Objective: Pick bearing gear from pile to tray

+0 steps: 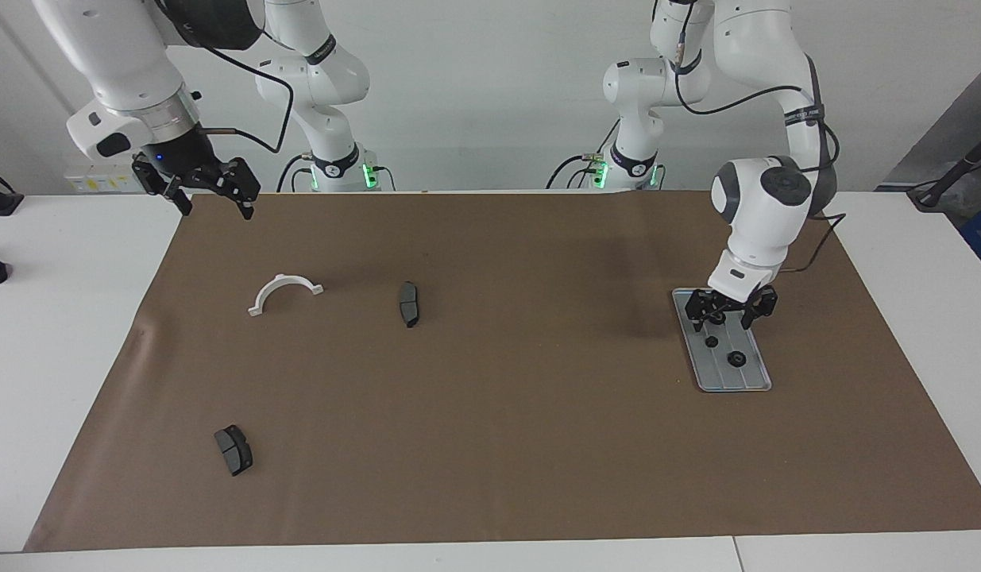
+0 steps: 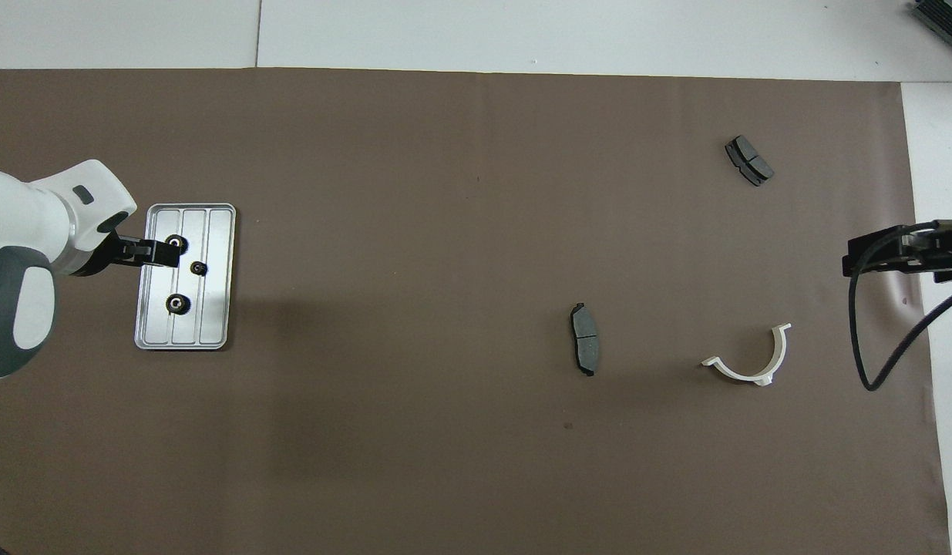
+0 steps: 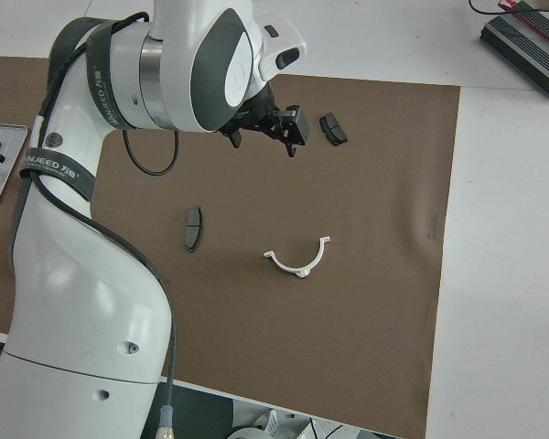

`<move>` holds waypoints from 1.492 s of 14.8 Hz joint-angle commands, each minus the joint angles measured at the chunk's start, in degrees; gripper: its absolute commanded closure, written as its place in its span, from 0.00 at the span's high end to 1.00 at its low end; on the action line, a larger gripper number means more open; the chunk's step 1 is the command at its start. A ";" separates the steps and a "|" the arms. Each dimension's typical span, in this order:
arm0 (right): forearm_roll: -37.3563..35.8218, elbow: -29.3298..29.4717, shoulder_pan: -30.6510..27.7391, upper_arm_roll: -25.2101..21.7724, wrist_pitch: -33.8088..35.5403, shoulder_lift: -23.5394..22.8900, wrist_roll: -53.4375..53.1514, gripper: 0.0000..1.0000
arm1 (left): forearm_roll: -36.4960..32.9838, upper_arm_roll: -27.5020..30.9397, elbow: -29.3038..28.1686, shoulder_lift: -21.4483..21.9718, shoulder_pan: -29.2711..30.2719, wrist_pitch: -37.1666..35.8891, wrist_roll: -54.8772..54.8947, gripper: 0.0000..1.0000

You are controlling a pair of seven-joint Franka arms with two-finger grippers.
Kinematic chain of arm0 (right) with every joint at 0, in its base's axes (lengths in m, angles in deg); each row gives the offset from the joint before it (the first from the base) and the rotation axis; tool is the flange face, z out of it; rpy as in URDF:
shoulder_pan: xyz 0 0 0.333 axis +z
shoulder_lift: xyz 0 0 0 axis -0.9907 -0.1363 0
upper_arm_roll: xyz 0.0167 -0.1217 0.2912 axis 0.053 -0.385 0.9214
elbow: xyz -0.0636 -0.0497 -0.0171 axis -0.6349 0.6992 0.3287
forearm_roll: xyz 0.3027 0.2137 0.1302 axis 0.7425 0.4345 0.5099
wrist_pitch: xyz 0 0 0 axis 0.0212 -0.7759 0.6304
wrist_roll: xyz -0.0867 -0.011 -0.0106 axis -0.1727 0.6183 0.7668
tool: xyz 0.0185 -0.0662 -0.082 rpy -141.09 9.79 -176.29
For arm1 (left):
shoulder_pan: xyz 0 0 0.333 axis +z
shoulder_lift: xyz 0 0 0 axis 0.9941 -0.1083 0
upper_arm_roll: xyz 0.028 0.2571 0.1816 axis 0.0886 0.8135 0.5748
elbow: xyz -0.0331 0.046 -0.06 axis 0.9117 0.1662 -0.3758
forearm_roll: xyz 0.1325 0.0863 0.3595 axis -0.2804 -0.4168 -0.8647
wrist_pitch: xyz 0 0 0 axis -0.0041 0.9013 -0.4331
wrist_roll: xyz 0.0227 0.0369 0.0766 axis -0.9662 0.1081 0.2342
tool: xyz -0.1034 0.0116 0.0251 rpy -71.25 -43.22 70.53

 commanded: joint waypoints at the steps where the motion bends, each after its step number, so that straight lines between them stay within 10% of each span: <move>1: 0.41 -0.16 -0.11 0.25 -0.69 0.14 -0.69 1.00 | 1.06 -0.62 7.30 -0.73 0.50 -7.90 1.79 1.00; 7: 0.41 -0.16 -0.11 0.16 -0.69 0.14 -0.69 1.00 | 7.30 -0.36 22.96 -1.61 0.33 -21.70 1.87 1.00; 22: 0.41 -0.16 -0.11 0.25 -0.69 0.14 -0.69 1.00 | 7.47 -0.54 20.25 1.02 -1.07 -24.96 3.63 1.00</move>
